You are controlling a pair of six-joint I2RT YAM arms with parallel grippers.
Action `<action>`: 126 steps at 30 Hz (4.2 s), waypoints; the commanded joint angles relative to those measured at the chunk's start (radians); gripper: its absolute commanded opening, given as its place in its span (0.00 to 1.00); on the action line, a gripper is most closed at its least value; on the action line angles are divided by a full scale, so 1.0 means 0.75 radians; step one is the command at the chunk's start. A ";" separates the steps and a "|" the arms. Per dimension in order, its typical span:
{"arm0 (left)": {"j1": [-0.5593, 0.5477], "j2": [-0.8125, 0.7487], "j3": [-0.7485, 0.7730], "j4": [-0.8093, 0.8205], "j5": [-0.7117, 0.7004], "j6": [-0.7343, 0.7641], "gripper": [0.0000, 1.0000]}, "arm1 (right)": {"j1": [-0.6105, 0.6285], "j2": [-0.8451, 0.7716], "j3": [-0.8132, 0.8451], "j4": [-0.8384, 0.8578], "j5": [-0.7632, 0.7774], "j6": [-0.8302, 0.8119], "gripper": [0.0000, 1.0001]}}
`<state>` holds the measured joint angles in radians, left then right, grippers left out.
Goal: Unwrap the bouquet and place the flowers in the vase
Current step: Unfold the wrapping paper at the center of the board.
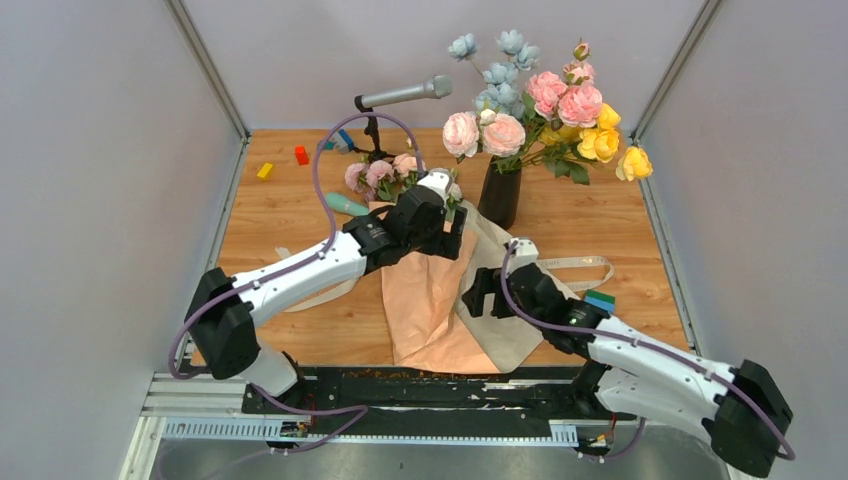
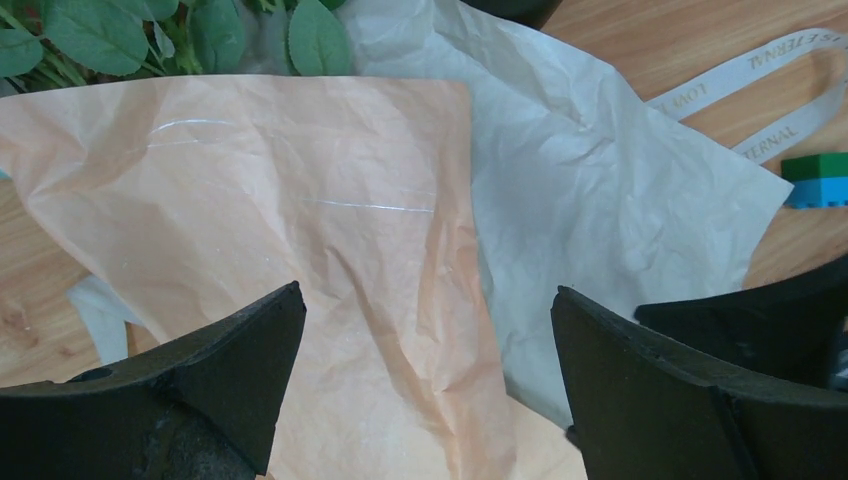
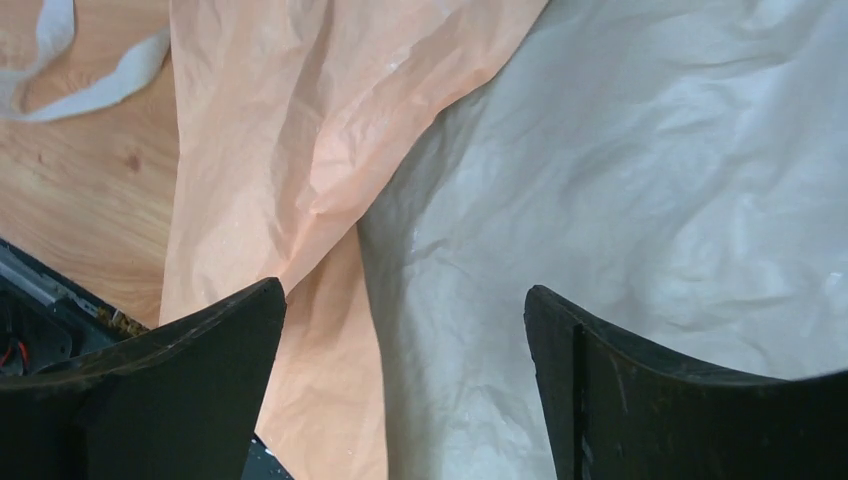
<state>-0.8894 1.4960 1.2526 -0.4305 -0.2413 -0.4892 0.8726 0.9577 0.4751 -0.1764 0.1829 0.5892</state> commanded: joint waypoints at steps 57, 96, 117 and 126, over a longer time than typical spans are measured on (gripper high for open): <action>-0.359 0.283 -0.077 0.083 -0.553 -0.077 0.00 | -0.676 -0.459 -0.150 -0.202 -0.354 -0.068 0.93; -0.212 -0.897 -0.710 -0.301 -0.718 -0.534 0.18 | 0.023 0.974 0.656 0.668 -0.460 -0.021 0.72; -0.011 -0.944 -0.485 -0.381 -0.477 -0.269 0.64 | 0.075 1.507 1.106 0.560 -0.648 -0.073 0.69; 0.219 -0.884 -0.673 -0.103 -0.300 -0.278 0.56 | 0.071 1.325 1.036 0.498 -0.611 -0.145 0.71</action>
<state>-0.7464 0.8276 0.7658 -0.6319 -0.5049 -0.7033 0.9218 2.0701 1.2629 0.2043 -0.2871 0.5285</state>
